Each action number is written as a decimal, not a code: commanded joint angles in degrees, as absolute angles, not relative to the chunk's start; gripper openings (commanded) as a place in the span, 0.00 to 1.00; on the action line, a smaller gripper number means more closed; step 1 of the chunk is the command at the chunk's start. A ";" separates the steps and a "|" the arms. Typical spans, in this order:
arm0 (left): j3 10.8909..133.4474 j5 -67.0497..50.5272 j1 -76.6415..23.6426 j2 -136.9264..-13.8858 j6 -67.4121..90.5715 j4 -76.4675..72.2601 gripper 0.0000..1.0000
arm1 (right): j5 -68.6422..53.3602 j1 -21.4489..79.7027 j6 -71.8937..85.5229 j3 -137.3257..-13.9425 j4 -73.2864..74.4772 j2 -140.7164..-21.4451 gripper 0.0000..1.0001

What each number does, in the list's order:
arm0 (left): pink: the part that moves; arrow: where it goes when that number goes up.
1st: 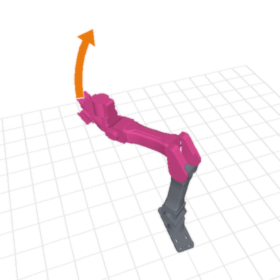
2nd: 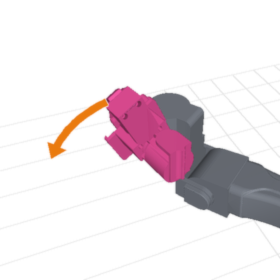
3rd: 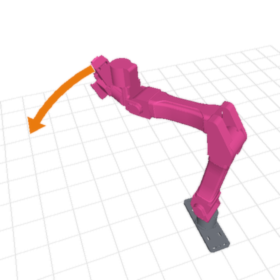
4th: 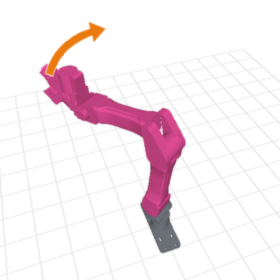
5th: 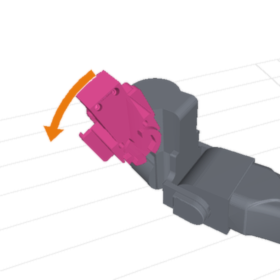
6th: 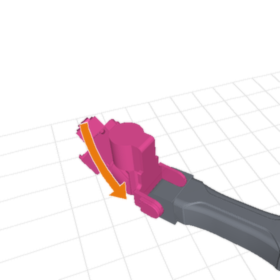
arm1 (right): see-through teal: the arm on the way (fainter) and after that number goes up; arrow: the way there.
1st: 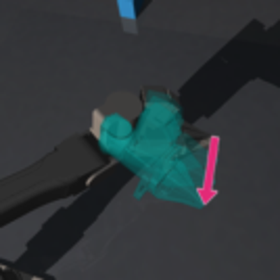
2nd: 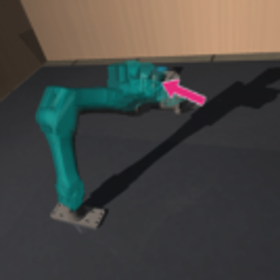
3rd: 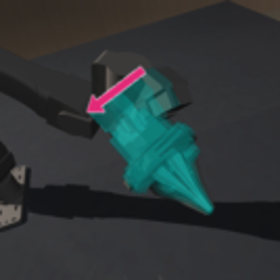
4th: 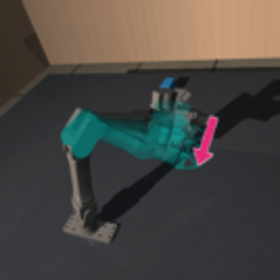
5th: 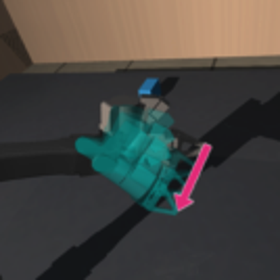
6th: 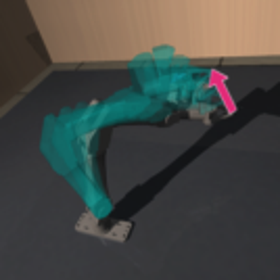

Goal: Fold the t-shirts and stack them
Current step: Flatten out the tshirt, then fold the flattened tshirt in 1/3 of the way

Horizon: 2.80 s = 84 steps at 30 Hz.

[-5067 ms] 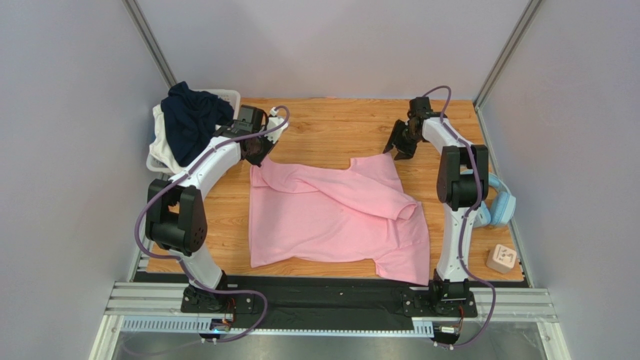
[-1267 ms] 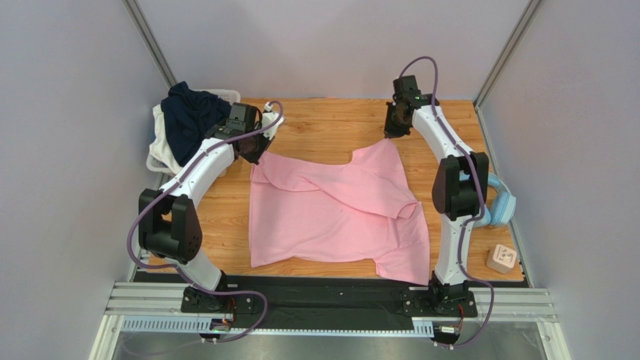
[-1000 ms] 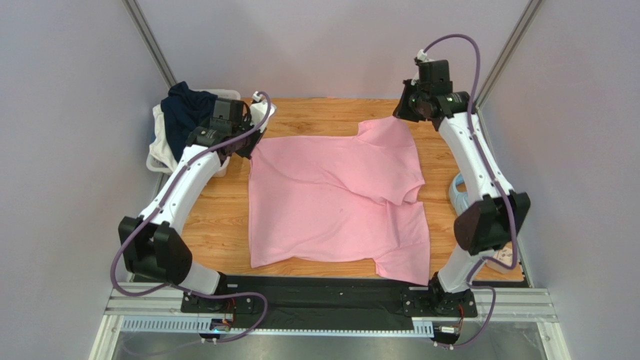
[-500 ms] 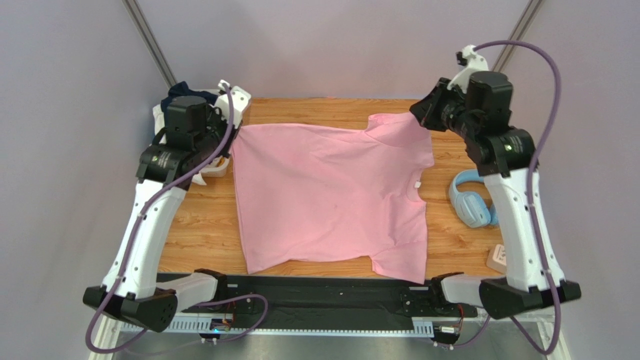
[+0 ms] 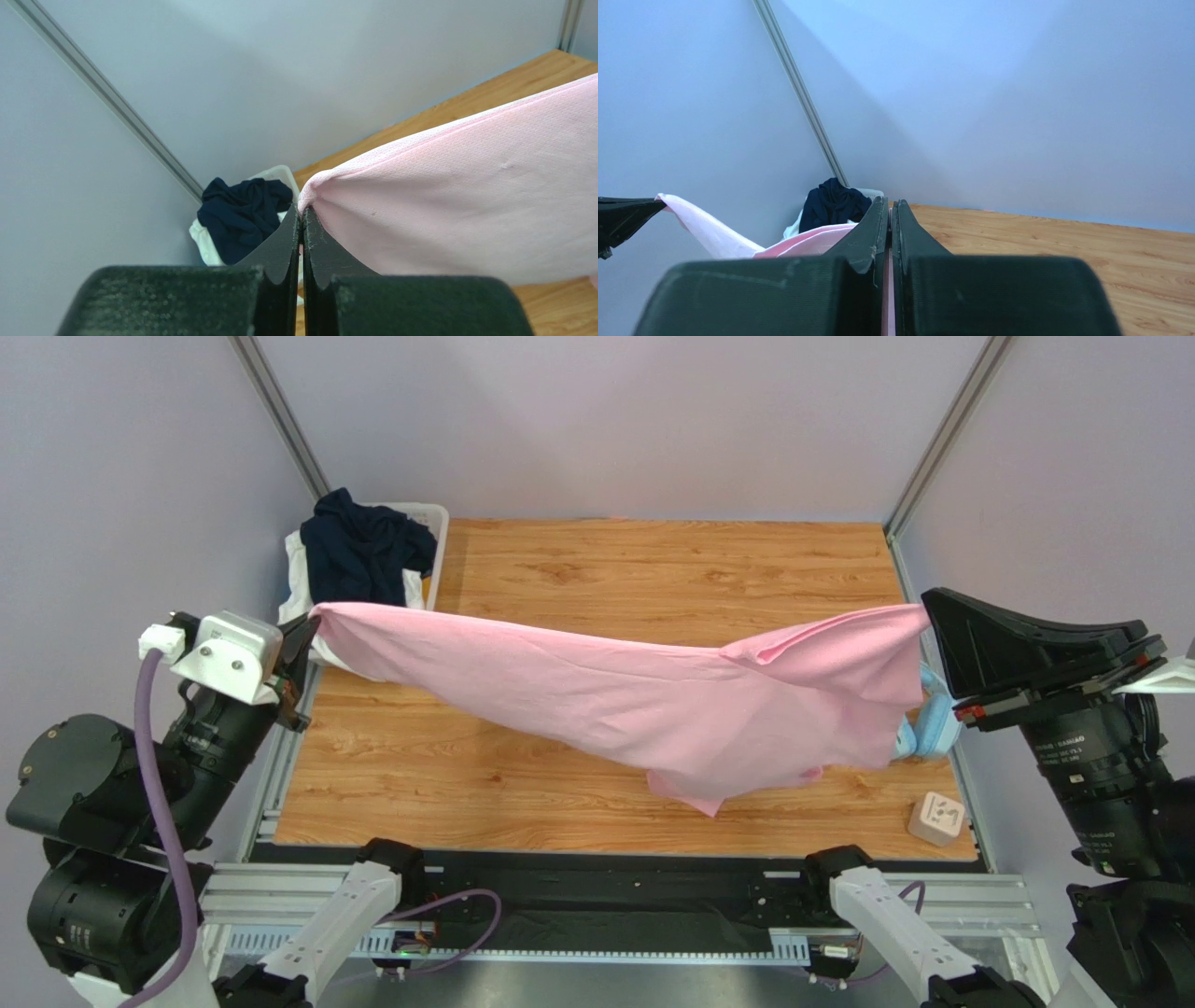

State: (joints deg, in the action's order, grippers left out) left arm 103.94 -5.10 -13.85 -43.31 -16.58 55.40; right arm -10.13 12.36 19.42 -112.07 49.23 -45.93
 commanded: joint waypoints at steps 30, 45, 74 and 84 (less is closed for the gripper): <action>105.26 10.28 -12.22 -114.50 -24.35 32.08 0.00 | -5.97 4.66 18.37 -121.18 42.00 -116.09 0.00; 112.60 10.99 -9.76 -125.78 -24.70 30.68 0.00 | -10.45 2.64 18.90 -135.79 44.38 -129.38 0.00; 77.80 3.87 -8.88 -94.49 -27.86 22.41 0.00 | -3.43 4.57 18.89 -101.88 46.49 -99.16 0.00; 70.76 4.13 -8.79 -90.79 -29.71 20.22 0.00 | -0.79 6.86 20.39 -87.64 47.72 -90.80 0.00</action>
